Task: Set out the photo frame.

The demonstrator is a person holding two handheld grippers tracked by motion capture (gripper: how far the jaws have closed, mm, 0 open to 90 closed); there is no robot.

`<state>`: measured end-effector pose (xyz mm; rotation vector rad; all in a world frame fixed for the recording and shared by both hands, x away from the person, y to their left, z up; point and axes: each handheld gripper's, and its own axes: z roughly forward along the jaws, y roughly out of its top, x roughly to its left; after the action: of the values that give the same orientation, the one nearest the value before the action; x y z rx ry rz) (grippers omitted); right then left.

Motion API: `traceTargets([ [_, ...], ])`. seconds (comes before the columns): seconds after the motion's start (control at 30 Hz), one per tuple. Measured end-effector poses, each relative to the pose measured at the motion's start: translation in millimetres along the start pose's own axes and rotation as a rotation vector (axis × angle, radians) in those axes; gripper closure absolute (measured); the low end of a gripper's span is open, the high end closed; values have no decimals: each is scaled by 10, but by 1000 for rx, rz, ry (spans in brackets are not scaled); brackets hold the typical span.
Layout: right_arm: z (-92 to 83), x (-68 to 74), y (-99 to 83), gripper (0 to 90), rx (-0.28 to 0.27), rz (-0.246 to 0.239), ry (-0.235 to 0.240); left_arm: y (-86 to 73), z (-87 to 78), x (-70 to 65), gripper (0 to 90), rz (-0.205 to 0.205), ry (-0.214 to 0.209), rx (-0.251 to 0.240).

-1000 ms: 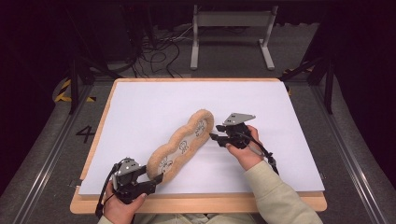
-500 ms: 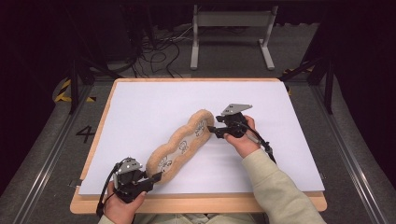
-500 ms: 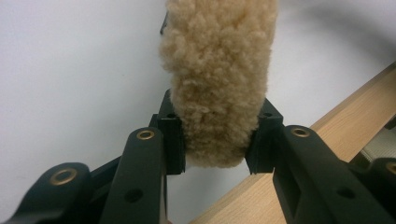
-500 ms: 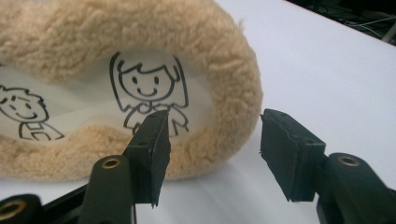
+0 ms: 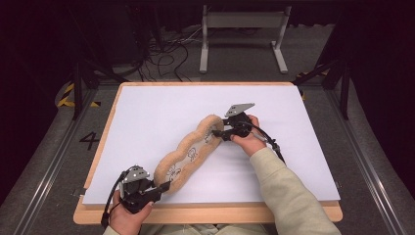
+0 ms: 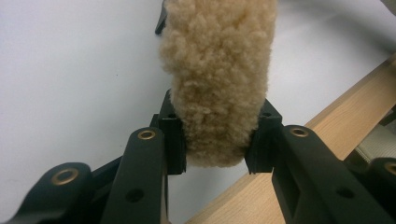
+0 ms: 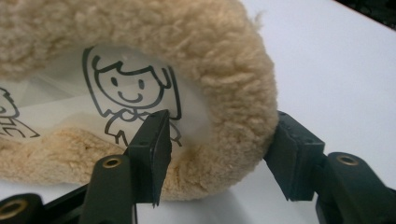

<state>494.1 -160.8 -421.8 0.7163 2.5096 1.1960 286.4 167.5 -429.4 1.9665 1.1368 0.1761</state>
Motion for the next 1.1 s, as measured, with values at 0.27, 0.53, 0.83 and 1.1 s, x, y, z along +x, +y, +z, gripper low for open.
traceTargets([
  [0.27, -47, -86, -42, 655, -23, -39, -10, 6, 3, -6, 667, 9, -7, 6],
  [0.53, -18, -157, -9, 597, -46, -23, 36, 11, 7, -4, 668, 4, -24, 11],
  [0.83, -60, -145, 30, 709, -23, -38, 18, 19, 2, -20, 672, 7, -23, 9],
  [1.1, -323, -89, -11, 708, -26, 10, -50, 133, -17, 25, 671, 9, -38, -35],
])
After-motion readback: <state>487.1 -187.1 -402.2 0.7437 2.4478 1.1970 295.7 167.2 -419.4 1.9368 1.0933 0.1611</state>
